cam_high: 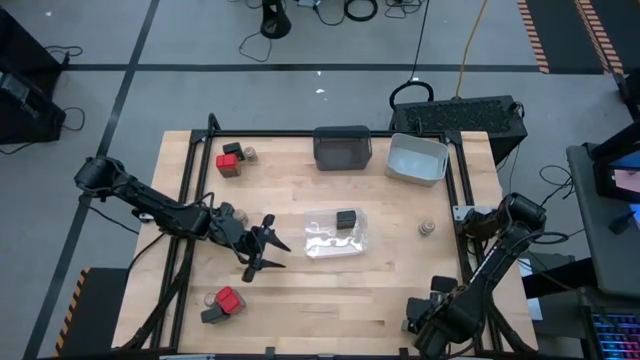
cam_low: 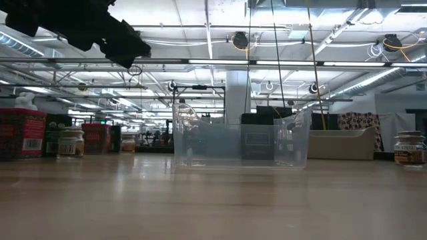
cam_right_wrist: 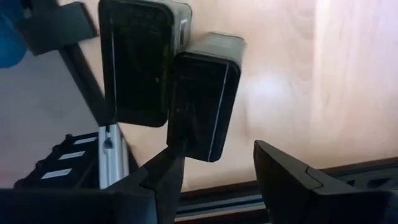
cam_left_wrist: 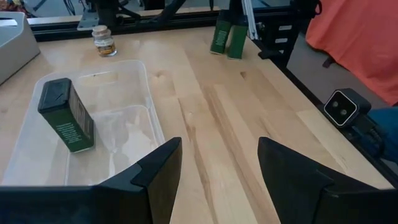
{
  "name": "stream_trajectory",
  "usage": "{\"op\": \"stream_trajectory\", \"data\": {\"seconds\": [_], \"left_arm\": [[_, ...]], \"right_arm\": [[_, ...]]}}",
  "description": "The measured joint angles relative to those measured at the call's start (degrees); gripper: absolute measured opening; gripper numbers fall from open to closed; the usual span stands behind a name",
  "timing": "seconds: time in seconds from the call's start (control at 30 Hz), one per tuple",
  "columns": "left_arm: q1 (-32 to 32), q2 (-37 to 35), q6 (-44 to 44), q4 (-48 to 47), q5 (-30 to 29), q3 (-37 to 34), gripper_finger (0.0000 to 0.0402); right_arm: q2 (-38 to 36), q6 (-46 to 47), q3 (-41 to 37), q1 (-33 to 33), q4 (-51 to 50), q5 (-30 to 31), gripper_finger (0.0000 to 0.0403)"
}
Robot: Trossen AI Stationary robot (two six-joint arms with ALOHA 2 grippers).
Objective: Sort spices by type
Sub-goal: Put the black seasoning can into the transparent bin
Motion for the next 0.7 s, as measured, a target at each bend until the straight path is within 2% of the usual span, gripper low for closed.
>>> {"op": "stream_trajectory", "data": {"seconds": [0.43,0.6,0.7], "left_arm": [[0.0,0.0,0.2,0.0,0.0,0.0,0.0217],[0.0,0.0,0.2,0.0,0.0,0.0,0.0217],[0.0,0.0,0.9,0.0,0.0,0.0,0.0217]], "right_arm": [[0.0,0.6,0.0,-0.2,-4.8,-0.7,0.0173],[-0.5,0.3,0.0,-1.0,-4.9,-4.9,0.0173],[-2.3,1.7,0.0,-1.4,-4.6,-5.0,0.0173]]}}
